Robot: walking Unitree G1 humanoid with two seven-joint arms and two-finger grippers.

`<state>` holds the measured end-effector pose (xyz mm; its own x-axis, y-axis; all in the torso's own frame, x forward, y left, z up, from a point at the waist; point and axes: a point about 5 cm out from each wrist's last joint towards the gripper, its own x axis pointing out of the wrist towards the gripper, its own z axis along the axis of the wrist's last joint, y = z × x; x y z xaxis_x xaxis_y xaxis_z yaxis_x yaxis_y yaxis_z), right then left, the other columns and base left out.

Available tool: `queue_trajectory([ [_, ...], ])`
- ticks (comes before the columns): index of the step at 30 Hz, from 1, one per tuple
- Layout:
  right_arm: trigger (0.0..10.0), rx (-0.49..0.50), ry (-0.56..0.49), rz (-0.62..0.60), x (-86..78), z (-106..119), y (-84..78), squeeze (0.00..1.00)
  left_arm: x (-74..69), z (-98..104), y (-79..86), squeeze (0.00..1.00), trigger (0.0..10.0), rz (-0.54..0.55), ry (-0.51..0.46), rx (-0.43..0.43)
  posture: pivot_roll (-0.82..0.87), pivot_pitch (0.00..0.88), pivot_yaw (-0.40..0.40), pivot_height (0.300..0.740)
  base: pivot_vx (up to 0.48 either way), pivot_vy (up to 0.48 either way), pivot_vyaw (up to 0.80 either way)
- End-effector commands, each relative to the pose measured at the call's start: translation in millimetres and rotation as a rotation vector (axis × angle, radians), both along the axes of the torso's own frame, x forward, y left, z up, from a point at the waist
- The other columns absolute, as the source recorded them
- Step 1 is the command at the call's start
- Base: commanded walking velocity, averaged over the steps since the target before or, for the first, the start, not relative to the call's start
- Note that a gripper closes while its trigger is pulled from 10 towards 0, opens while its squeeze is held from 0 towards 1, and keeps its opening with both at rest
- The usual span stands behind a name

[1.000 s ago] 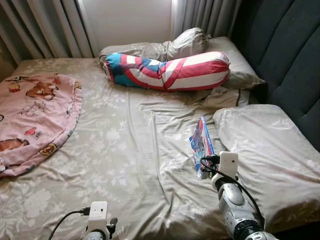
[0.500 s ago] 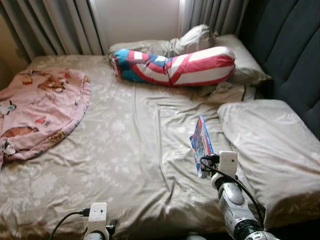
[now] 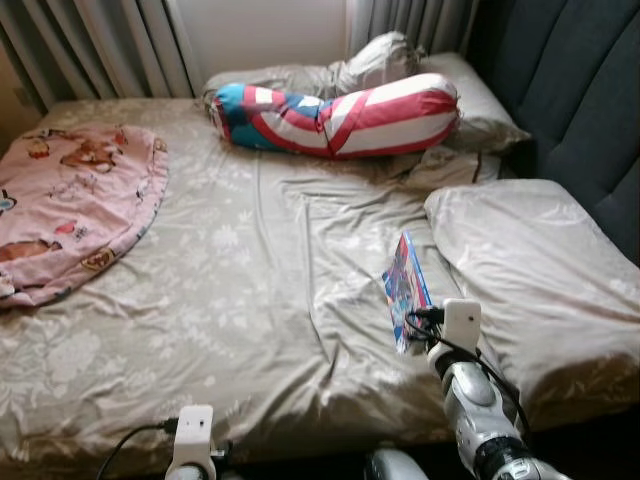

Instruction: Clean up the room

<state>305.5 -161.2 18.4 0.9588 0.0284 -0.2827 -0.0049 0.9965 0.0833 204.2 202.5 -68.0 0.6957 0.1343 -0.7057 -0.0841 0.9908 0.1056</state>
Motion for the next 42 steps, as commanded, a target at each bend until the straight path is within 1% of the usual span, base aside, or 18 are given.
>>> queue_trajectory([
  [1,10.0,0.000,-0.048,0.008,7.6,10,-0.4,0.00,-4.4,-2,0.6,0.00,10.0,-0.001,0.015,-0.002,-0.09,0.050,-0.013,0.647,0.000,0.000,0.00],
  [7,10.0,0.026,-0.041,0.002,13.1,14,-2.7,0.00,-4.8,-2,1.2,0.00,10.0,-0.002,0.013,0.000,-0.08,0.051,-0.011,0.647,0.000,0.000,0.00],
  [9,10.0,0.075,-0.044,-0.004,18.6,19,-3.3,0.00,-5.3,-2,2.6,0.00,10.0,-0.001,0.014,0.003,-0.08,0.052,-0.009,0.647,0.000,0.000,0.00],
  [15,10.0,0.145,-0.048,-0.014,27.7,28,-4.2,0.00,-7.4,-3,6.9,0.00,10.0,0.000,0.020,0.010,-0.07,0.058,-0.003,0.647,0.000,0.000,0.00],
  [21,10.0,0.153,-0.045,0.019,32.0,32,-2.2,0.00,-10.7,-4,10.3,0.00,10.0,-0.003,0.026,0.017,-0.06,0.063,0.003,0.647,0.000,0.000,0.00],
  [26,10.0,0.200,-0.035,0.053,35.4,35,-1.7,0.00,-17.6,-6,14.8,0.00,10.0,-0.009,0.039,0.027,-0.05,0.077,0.014,0.647,0.000,0.000,0.00],
  [30,10.0,0.230,-0.026,0.099,37.2,37,3.6,0.00,-23.3,-8,18.4,0.00,10.0,-0.013,0.048,0.034,-0.04,0.091,0.020,0.647,0.000,0.000,0.00],
  [33,10.0,0.220,-0.007,0.126,36.1,34,7.8,0.00,-28.1,-9,20.5,0.00,10.0,-0.022,0.055,0.041,-0.03,0.106,0.024,0.647,0.000,0.000,0.00],
  [36,10.0,0.191,0.020,0.115,33.2,29,7.4,0.00,-35.9,-12,23.6,0.00,10.0,-0.024,0.061,0.045,0.00,0.141,0.031,0.647,0.000,0.000,0.00],
  [39,10.0,0.185,0.023,0.109,33.1,29,6.6,0.00,-40.1,-13,25.4,0.00,10.0,-0.023,0.063,0.047,0.01,0.152,0.034,0.647,0.000,0.000,0.00],
  [41,10.0,0.178,0.019,0.104,34.0,30,5.7,0.00,-46.5,-14,28.2,0.00,10.0,-0.023,0.069,0.050,0.02,0.168,0.040,0.647,0.000,0.000,0.00],
  [42,10.0,0.175,0.013,0.100,34.9,31,4.6,0.00,-51.9,-15,30.3,0.00,10.0,-0.025,0.075,0.054,0.02,0.184,0.045,0.647,0.000,0.000,0.00],
])
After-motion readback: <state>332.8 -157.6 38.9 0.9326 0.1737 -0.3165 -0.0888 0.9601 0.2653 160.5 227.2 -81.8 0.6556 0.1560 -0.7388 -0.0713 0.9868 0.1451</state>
